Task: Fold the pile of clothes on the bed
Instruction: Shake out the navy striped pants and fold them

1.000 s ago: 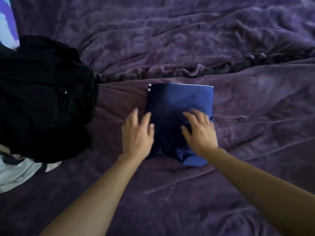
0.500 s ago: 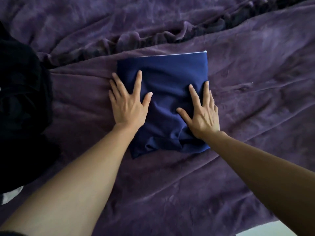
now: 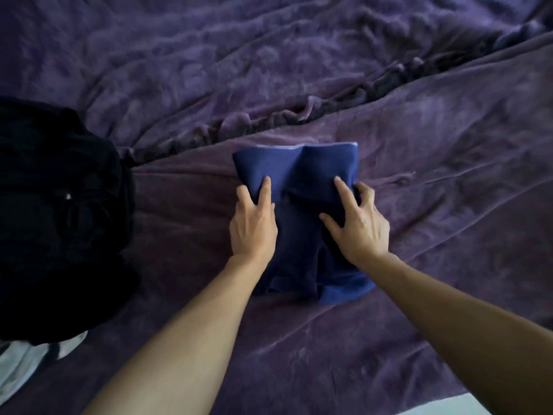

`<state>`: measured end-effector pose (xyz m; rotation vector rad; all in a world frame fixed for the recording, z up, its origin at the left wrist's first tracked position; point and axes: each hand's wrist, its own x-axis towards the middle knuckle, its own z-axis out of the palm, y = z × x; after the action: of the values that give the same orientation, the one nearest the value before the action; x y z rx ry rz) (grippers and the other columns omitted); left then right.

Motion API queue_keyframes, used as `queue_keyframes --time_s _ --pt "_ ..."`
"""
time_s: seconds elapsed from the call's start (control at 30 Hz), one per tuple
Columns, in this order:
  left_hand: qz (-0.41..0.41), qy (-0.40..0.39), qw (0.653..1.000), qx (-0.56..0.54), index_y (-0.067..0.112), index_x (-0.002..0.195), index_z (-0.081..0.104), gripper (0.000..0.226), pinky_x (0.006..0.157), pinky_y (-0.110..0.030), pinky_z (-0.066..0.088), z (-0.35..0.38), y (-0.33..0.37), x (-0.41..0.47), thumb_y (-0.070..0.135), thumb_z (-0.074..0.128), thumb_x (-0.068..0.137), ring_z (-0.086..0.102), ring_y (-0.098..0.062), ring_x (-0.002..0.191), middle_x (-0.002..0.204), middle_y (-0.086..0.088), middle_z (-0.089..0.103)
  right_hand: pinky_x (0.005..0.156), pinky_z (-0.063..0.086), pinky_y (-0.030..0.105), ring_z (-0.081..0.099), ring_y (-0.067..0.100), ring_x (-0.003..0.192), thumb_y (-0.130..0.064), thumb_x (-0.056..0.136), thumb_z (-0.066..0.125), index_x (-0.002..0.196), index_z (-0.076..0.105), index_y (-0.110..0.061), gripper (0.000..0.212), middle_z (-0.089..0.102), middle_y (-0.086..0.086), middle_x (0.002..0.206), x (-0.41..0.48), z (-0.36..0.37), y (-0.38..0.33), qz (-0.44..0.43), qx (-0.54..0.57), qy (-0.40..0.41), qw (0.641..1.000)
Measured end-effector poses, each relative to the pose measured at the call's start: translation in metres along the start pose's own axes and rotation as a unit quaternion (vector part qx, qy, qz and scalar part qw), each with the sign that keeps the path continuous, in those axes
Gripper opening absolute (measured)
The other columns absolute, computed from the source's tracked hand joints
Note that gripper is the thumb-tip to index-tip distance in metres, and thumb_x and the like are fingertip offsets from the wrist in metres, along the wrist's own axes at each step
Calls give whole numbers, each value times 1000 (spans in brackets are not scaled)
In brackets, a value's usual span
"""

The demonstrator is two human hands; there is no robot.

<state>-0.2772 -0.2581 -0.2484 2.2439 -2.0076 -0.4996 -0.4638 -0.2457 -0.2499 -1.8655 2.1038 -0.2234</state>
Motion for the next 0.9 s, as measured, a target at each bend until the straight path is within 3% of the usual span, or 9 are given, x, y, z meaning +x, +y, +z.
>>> queue_keyframes --time_s 0.13,0.37,0.63,0.9 --pt "9 -34 999 -25 21 144 39 50 60 -36 38 -35 39 -49 25 53 96 60 -35 82 123 -15 41 59 53 41 62 33 100 -41 81 71 140 46 -28 65 46 12 131 -43 -59 13 -22 -3 -7 1000" --pt "29 -28 996 -75 22 146 38 50 69 -39 47 -92 133 -140 28 51 97 61 -35 88 131 -14 39 57 53 38 62 29 105 -44 80 71 137 50 -28 63 49 10 133 -131 -168 79 24 -7 12 1000" --pt "151 5 981 -124 18 146 38 50 72 -34 48 -136 282 -238 25 50 98 61 -30 86 130 -14 40 65 52 36 59 24 109 -52 84 63 142 42 -34 64 42 5 138 -229 -293 186 87 -14 84 993" --pt "252 16 955 -154 15 145 39 49 77 -41 51 -145 417 -268 23 51 97 60 -36 92 130 -16 39 67 53 38 61 27 107 -50 81 66 140 47 -32 64 47 7 135 -264 -380 290 132 -13 146 980"
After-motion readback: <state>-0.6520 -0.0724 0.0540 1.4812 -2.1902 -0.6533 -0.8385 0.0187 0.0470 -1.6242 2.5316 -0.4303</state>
